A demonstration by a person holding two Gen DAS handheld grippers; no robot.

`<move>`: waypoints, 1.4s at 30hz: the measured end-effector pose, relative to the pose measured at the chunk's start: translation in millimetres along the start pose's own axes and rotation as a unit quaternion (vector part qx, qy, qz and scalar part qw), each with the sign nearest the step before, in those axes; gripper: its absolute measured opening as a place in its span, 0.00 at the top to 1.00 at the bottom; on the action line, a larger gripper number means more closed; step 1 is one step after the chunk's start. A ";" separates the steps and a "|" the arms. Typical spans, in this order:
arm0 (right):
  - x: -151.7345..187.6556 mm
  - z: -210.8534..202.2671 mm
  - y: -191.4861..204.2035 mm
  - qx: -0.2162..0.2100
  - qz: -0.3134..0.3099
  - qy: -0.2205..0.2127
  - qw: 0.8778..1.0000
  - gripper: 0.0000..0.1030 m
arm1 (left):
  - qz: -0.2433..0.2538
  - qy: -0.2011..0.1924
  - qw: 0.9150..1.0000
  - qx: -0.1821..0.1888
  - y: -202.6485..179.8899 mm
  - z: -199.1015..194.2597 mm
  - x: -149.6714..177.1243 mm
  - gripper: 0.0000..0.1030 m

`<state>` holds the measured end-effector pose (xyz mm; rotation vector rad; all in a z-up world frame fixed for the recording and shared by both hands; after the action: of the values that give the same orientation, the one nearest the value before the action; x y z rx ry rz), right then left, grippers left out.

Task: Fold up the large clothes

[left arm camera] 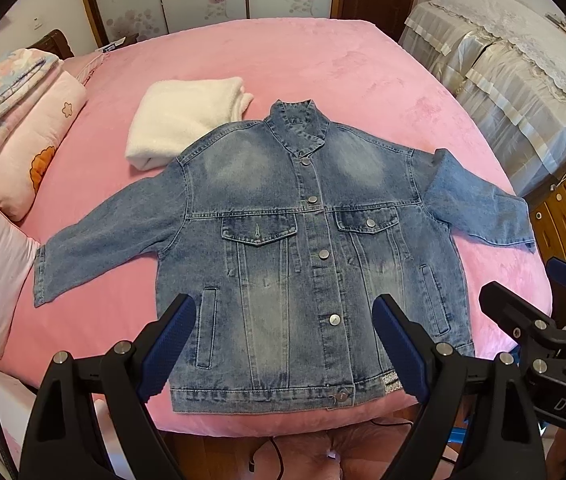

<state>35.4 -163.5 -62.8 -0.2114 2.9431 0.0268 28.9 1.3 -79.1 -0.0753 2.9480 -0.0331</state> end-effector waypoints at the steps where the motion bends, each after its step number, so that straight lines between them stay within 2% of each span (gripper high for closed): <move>1: 0.8 0.1 0.0 0.000 0.000 0.000 1.000 0.06 | 0.001 0.000 1.000 0.000 0.0 0.0 0.6 0.14; 42: 22.6 -0.4 5.3 -0.015 0.025 0.002 1.000 0.06 | 0.012 -0.003 1.000 0.011 2.9 -6.9 12.1 0.14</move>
<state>12.6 -161.4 -66.7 -0.1426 2.9523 0.0781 15.6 3.7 -74.7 -0.0377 2.9418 -0.0621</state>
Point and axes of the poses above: each gripper's, at about its wrist camera, not at the fingertips, and z roughly the way its jaws point, y to its left, x to its underside, the point moved 9 cm from there along z, roughly the way its jaws point, and after that the axes turned 15 degrees about y, right-handed, at the moved point
